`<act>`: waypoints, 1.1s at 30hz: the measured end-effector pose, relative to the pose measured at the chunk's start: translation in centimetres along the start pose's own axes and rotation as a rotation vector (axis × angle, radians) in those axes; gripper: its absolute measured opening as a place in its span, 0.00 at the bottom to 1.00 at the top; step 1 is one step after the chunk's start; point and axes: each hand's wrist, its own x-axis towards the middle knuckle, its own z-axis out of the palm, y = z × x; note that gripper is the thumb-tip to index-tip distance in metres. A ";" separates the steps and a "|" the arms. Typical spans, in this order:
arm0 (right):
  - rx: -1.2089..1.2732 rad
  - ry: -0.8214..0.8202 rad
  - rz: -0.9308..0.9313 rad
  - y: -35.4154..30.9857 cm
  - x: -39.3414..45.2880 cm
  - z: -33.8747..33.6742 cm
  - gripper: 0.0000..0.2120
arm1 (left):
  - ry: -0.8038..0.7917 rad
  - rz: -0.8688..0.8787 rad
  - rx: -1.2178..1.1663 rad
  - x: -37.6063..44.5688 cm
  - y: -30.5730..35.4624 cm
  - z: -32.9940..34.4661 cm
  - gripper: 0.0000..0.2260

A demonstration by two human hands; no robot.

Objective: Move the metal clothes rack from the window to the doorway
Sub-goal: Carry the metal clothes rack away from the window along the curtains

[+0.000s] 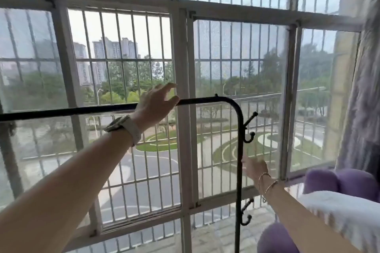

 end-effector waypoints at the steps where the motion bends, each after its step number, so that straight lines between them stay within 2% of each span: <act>1: -0.036 0.017 -0.035 0.3 0.6 0.4 0.23 | -0.018 0.020 0.167 0.8 -0.3 0.5 0.22; 4: -0.088 -0.020 -0.073 1.0 2.5 1.4 0.15 | -0.149 0.052 0.453 2.0 -1.0 1.8 0.24; 7: 0.020 -0.035 -0.042 1.3 5.3 3.2 0.13 | -0.137 0.079 0.597 3.1 -1.9 3.0 0.29; 10: 0.089 -0.089 0.059 0.9 7.7 5.2 0.17 | -0.134 0.017 0.591 3.7 -2.9 3.0 0.29; 13: 0.064 -0.203 0.072 0.5 9.3 8.0 0.16 | -0.169 -0.057 0.591 3.9 -4.5 2.2 0.26; 16: 0.006 -0.245 0.033 0.6 9.7 10.2 0.15 | -0.200 -0.132 0.637 3.7 -5.7 1.0 0.26; 23: 0.005 -0.231 0.034 1.2 11.9 11.9 0.09 | -0.235 -0.195 0.660 4.4 -5.6 1.9 0.26; 28: 0.007 -0.249 0.003 1.3 12.8 12.9 0.12 | -0.249 -0.234 0.666 4.7 -5.6 2.0 0.27; 33: 0.028 -0.281 0.018 1.2 13.4 13.4 0.10 | -0.240 -0.229 0.686 4.9 -5.8 2.3 0.26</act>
